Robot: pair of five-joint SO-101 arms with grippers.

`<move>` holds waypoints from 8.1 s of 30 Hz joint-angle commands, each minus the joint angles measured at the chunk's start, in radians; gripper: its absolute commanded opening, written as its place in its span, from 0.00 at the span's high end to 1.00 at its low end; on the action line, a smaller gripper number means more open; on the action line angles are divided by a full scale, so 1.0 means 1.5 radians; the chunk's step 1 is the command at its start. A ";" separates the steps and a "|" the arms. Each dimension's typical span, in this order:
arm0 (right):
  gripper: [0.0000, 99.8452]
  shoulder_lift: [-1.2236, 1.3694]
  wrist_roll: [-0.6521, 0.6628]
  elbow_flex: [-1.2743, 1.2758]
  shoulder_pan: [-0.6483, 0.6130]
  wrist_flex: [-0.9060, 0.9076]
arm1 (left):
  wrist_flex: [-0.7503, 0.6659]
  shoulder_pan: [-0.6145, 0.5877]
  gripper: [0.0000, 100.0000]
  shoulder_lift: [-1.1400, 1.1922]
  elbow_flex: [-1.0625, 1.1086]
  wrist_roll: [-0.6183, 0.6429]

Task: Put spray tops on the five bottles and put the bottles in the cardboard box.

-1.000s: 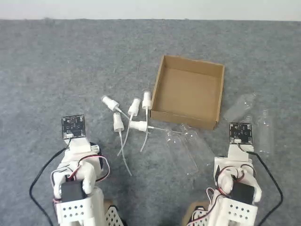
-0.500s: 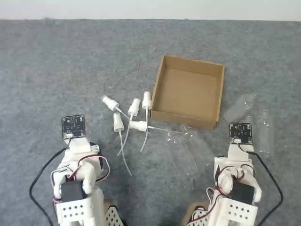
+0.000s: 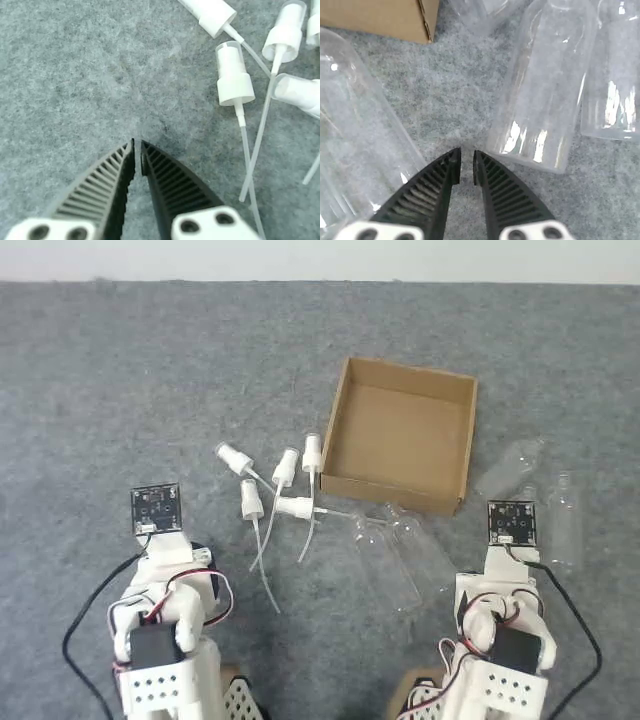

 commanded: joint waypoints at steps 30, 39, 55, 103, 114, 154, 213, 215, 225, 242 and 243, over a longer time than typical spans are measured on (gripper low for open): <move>0.99 -0.015 0.052 -0.083 0.005 -0.182 | -0.103 -0.089 0.99 -0.001 -0.004 -0.189; 0.92 0.051 0.084 -0.326 -0.035 -0.090 | -0.100 -0.088 0.99 -0.002 -0.004 -0.189; 0.79 0.982 0.222 -0.875 0.206 -0.097 | -0.099 -0.088 0.99 -0.002 -0.004 -0.189; 0.99 1.419 0.407 -1.019 0.367 -0.191 | -0.077 0.158 0.89 0.888 -0.662 -0.074; 0.99 1.425 0.407 -1.019 0.367 -0.190 | -0.266 0.155 0.86 1.127 -0.667 0.017; 0.71 1.419 0.330 -1.141 0.289 -0.043 | -0.120 0.143 0.99 0.628 -0.499 -0.063; 0.99 0.794 0.008 -0.885 -0.480 -0.093 | 0.018 0.095 0.99 0.475 -0.768 -0.078; 0.99 0.795 -0.002 -0.850 -0.519 -0.127 | 0.018 0.066 0.99 0.432 -0.777 -0.078; 0.99 0.770 -0.004 -0.689 -0.639 -0.293 | 0.016 0.060 0.99 0.461 -0.939 -0.030; 0.99 0.600 -0.007 -0.440 -0.706 -0.511 | -0.132 0.147 0.99 0.590 -0.993 0.128; 0.99 0.598 -0.007 -0.443 -0.689 -0.501 | -0.125 0.146 0.99 0.587 -0.985 0.126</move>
